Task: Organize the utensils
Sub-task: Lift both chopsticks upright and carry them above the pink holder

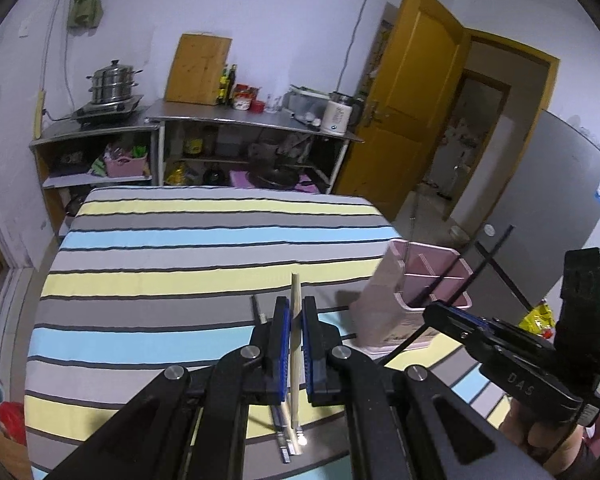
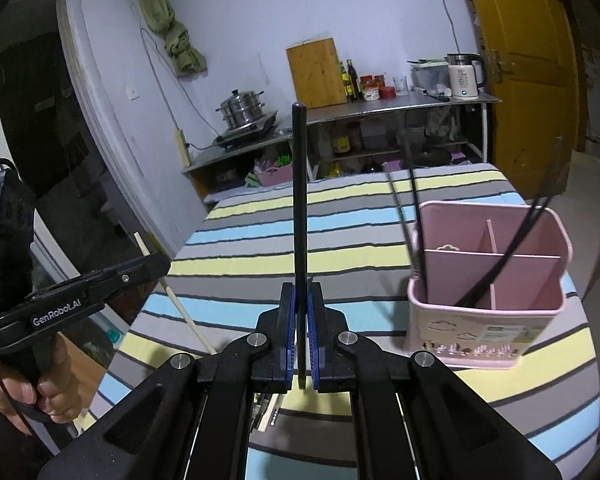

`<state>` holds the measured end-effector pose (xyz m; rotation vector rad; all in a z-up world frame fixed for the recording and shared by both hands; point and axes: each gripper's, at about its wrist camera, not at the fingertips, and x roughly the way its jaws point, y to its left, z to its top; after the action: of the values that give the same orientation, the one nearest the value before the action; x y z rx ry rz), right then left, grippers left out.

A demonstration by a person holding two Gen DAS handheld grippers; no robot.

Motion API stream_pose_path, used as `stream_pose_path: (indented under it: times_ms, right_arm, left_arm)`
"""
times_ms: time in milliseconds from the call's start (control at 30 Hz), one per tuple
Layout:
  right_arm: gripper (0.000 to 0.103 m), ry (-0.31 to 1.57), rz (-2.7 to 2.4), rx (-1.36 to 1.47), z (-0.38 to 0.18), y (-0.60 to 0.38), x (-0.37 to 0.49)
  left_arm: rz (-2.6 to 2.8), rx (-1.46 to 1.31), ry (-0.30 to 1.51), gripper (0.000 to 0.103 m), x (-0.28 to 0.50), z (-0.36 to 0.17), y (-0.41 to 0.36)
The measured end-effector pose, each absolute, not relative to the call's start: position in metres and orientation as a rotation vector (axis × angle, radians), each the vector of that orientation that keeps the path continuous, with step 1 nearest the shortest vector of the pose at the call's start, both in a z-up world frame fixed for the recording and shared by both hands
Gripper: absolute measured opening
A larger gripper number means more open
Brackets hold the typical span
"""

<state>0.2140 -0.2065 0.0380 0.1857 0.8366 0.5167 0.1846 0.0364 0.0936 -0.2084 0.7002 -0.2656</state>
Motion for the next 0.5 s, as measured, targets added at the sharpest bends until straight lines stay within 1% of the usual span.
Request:
stream_pose_path:
  times_ms: [200,500]
  right_arm:
    - [0.006,0.812,0.483,0.206,0.050,-0.232,0.206]
    - [0.006,0.783,0.389,0.234,0.062,-0.278,0.205]
  left_arm:
    - [-0.332,-0.196,0.701,0.005,0.182,0.102,0.005]
    - [-0.424,-0.166,0.686,0.005,0.200,0.121,-0.052]
